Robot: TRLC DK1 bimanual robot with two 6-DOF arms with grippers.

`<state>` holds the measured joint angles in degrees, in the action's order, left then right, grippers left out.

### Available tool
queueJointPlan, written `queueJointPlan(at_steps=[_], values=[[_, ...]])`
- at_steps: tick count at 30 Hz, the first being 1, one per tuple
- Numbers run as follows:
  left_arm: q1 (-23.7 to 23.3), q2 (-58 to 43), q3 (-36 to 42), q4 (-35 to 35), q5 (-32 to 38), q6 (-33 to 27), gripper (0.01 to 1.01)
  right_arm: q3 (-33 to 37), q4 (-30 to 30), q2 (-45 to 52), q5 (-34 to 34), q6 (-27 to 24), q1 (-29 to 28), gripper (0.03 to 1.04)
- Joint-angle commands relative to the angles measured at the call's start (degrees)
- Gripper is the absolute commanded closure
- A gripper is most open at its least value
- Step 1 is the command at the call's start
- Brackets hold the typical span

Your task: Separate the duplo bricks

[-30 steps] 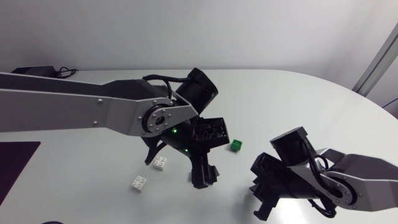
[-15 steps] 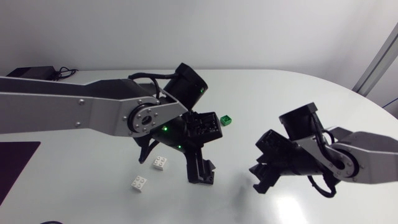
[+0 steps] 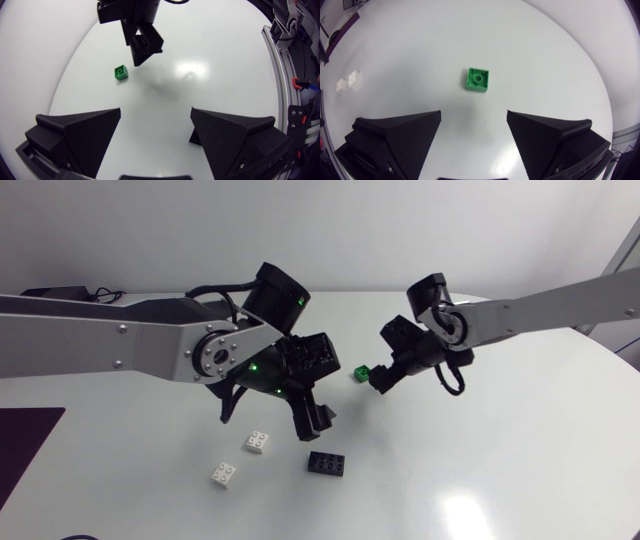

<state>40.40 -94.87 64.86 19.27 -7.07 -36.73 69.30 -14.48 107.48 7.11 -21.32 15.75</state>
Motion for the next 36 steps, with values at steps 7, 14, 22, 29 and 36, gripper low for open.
queueJointPlan(at_steps=[7, 14, 22, 29, 36], values=[[-2.3, -0.8, -3.5, -1.7, 0.2, 1.0, 0.054, 19.1, -5.2, 15.2, -0.2, 2.9, 1.4, 0.09], [-3.4, -1.1, -4.0, -2.5, 0.2, 1.0, 0.054, 24.7, -8.0, 19.5, -2.7, 3.9, 2.4, 0.12], [-3.1, -1.1, -4.0, -3.3, 0.2, 1.0, 0.054, 22.6, -9.8, 19.9, -3.7, 4.5, 2.2, 0.12], [-2.7, -1.3, -4.0, -3.5, 0.2, 1.1, 0.054, 22.3, -10.3, 21.5, -3.6, 5.2, 2.8, 0.18], [-2.6, -0.8, -4.0, -3.5, 0.2, 1.1, 0.054, 22.4, -12.1, 21.8, -3.6, 6.4, 3.3, 0.26]])
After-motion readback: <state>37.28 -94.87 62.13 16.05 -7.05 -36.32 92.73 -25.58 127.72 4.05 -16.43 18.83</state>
